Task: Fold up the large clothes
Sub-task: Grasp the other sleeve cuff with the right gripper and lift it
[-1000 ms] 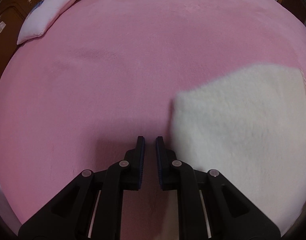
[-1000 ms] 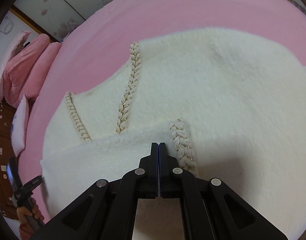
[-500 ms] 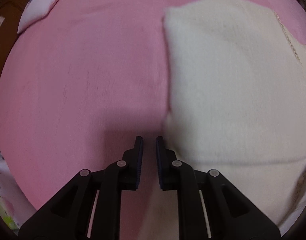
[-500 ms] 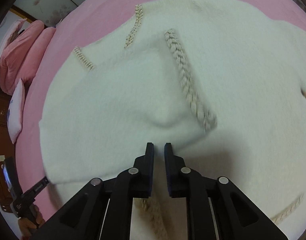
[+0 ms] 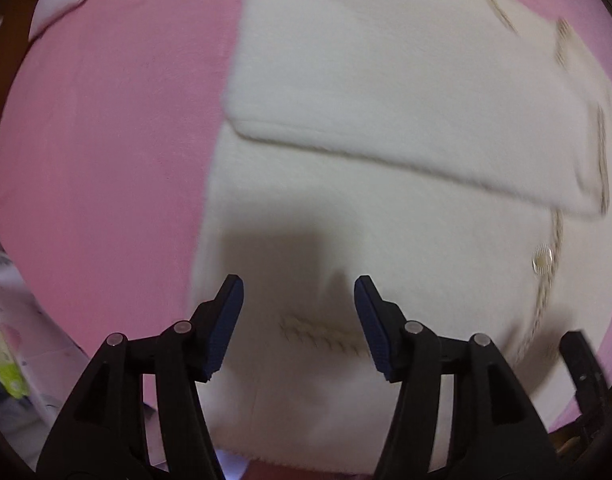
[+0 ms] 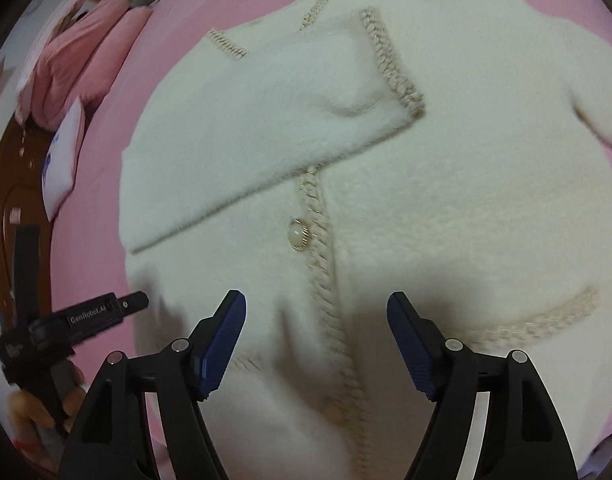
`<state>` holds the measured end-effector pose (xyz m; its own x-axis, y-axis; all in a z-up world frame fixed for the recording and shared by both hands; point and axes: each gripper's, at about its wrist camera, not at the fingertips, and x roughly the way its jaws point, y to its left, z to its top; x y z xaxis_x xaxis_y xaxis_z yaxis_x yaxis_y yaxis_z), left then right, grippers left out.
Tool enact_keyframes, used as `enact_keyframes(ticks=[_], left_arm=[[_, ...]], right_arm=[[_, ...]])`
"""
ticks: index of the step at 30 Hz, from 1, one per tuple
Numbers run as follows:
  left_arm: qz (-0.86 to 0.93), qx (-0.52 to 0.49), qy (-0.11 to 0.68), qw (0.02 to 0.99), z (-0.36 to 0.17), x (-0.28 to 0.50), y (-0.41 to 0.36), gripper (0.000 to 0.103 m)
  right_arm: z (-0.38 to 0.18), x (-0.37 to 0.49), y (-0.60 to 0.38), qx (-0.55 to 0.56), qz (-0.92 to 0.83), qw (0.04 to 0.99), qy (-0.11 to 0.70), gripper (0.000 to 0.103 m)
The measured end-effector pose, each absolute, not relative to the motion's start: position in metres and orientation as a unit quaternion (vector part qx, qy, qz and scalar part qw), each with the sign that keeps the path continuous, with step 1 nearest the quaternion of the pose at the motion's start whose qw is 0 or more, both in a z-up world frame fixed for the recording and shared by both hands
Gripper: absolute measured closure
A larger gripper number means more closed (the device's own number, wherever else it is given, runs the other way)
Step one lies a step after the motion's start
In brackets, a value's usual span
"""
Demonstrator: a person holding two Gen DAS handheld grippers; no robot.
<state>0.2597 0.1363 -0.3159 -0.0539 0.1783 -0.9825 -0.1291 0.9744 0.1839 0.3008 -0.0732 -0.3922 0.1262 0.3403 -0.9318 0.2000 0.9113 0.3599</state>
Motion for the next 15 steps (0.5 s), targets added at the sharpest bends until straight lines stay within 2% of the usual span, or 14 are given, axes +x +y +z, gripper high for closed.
enact_keyframes(ticks=[7,11,15], left_arm=[[0.069,0.073,0.737,0.669,-0.294,0.213,0.038,0.048],[0.034,0.086,0.741,0.665,-0.285,0.204,-0.012,0.046],[-0.004,0.114,0.742,0.661,-0.283,0.180,-0.096,0.045]], right_arm=[[-0.361,0.265,-0.147,0.227,0.065,0.705,0.669,0.019],[-0.360,0.249,-0.216,0.299,0.073,0.682,0.664,0.015],[-0.365,0.225,-0.297,0.356,0.041,0.667,0.653,0.012]])
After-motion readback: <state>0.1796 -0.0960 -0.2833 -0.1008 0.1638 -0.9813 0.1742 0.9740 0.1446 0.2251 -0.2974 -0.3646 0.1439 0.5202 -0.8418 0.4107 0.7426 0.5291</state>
